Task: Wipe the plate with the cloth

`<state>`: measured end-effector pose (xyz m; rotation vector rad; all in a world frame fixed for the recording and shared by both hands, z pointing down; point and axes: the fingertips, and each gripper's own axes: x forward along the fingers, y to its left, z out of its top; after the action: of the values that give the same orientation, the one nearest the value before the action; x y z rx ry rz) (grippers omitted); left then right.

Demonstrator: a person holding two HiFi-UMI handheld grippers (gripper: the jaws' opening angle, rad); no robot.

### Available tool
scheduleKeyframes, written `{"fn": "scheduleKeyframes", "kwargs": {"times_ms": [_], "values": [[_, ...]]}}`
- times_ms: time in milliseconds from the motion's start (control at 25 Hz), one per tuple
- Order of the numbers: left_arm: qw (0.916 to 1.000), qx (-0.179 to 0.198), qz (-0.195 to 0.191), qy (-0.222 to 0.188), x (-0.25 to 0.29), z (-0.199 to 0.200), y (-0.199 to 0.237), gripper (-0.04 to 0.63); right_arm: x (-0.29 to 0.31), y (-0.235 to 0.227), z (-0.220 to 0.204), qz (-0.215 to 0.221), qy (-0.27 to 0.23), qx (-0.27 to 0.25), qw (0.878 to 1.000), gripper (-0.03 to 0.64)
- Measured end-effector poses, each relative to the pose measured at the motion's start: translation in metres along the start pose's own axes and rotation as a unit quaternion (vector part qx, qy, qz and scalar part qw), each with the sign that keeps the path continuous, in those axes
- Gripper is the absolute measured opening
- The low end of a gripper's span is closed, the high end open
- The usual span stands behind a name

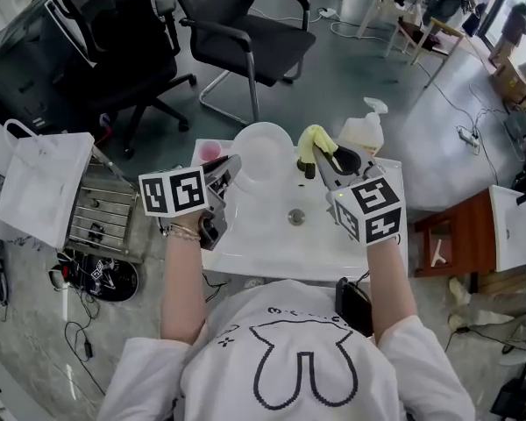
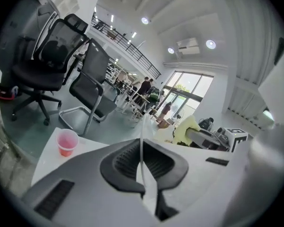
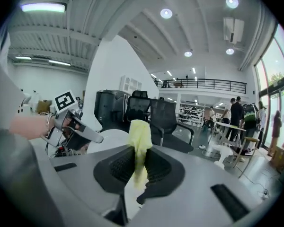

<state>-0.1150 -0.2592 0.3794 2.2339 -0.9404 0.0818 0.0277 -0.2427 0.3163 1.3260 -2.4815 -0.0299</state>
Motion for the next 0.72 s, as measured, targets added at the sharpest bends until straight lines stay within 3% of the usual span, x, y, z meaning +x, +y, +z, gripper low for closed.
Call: {"fn": "scheduleKeyframes", "kwargs": {"times_ms": [200, 400, 720], "values": [[0.9992, 0.033, -0.016, -0.016, -0.007, 0.014, -0.024, 0.018, 0.003, 0.015, 0.025, 0.007, -0.037, 0.026, 0.999, 0.048], [0.9987, 0.041, -0.022, -0.019, -0.01, 0.017, -0.033, 0.018, 0.022, 0.034, 0.045, 0.029, -0.053, 0.028, 0.998, 0.048], [0.9981, 0.049, -0.03, -0.023, -0.011, 0.018, -0.043, 0.018, 0.06, 0.034, 0.042, 0.042, -0.026, 0.064, 0.997, 0.048]]}}
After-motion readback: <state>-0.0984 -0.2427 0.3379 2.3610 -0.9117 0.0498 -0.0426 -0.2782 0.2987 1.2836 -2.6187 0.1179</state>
